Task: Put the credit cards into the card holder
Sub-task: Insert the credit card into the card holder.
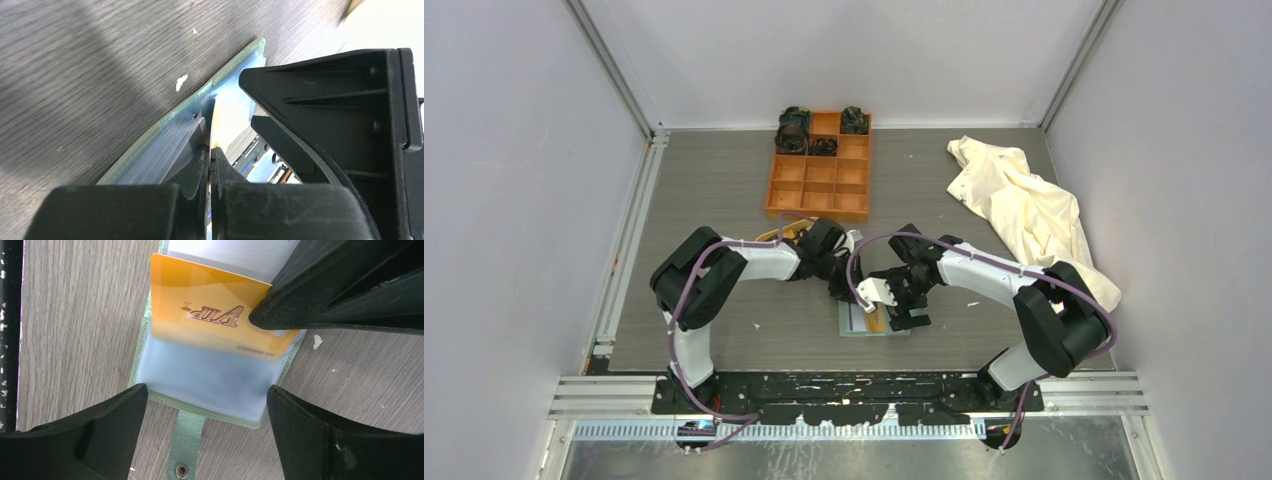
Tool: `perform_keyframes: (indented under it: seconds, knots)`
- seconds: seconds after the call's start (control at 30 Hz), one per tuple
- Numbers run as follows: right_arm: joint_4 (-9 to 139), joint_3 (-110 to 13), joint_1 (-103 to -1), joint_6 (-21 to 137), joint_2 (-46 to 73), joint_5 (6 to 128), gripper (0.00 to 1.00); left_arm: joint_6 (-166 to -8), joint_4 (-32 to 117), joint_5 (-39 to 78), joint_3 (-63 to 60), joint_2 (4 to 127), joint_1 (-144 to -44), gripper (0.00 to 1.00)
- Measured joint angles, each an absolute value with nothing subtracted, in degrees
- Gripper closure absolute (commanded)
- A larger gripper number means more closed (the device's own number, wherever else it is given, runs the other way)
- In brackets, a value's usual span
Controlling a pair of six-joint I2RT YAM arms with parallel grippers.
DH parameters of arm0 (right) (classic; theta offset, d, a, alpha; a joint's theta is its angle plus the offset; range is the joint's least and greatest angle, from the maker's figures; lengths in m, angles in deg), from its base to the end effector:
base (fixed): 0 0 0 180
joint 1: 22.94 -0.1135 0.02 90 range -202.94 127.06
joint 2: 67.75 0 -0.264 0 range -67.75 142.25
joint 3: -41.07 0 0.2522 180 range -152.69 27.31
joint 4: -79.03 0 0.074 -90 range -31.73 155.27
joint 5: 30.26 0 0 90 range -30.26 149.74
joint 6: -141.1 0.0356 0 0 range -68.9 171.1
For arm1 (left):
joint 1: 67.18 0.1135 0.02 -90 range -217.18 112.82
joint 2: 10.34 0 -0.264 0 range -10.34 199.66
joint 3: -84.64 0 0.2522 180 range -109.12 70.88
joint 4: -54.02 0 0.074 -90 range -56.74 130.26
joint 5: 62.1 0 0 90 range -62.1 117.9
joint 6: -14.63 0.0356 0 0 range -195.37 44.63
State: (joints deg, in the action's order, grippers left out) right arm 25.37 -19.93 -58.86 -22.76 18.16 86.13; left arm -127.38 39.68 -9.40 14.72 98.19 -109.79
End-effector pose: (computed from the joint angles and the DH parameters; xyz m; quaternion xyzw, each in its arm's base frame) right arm 0.1939 0.1600 0.1668 -0.8056 0.5386 0.1833 0.1655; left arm 0.2523 -0.2614 0.1248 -0.0276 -0.9037 0.4269 0.0188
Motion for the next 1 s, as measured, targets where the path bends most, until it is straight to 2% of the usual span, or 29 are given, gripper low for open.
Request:
perform_keyframes:
  seconds: [0.27, 0.33, 0.4, 0.43, 0.6, 0.63, 0.8, 1.0]
  knots:
    - [25.11, -20.15, -58.89, -21.50, 17.70, 86.39, 0.05, -127.20, 40.05, -11.26, 13.93, 99.70, -109.77, 0.98]
    - [24.19, -20.54, -58.89, -20.91, 16.48, 87.51, 0.08, -127.18, 40.16, -11.36, 13.91, 99.72, -109.75, 0.97]
    - [22.75, -21.55, -58.89, -20.49, 14.25, 90.37, 0.17, -127.18, 40.16, -11.39, 13.91, 99.75, -109.75, 0.96]
    - [22.12, -22.16, -58.91, -20.27, 13.27, 91.94, 0.25, -127.18, 40.18, -11.39, 13.91, 99.77, -109.72, 0.96]
    - [22.16, -25.13, -62.08, -15.07, 11.45, 97.63, 0.84, -127.16, 40.22, -11.43, 13.91, 99.81, -109.70, 0.93]
    - [23.06, -25.22, -63.41, -13.21, 11.65, 97.54, 0.91, -127.16, 40.25, -11.45, 13.91, 99.81, -109.70, 0.93]
    - [29.92, -25.24, -71.24, -2.42, 15.26, 92.16, 0.98, -127.13, 40.33, -11.45, 13.93, 99.81, -109.70, 0.92]
    - [36.00, -25.11, -74.82, 3.35, 18.38, 83.83, 0.98, -127.00, 40.42, -11.61, 13.93, 99.81, -109.70, 0.91]
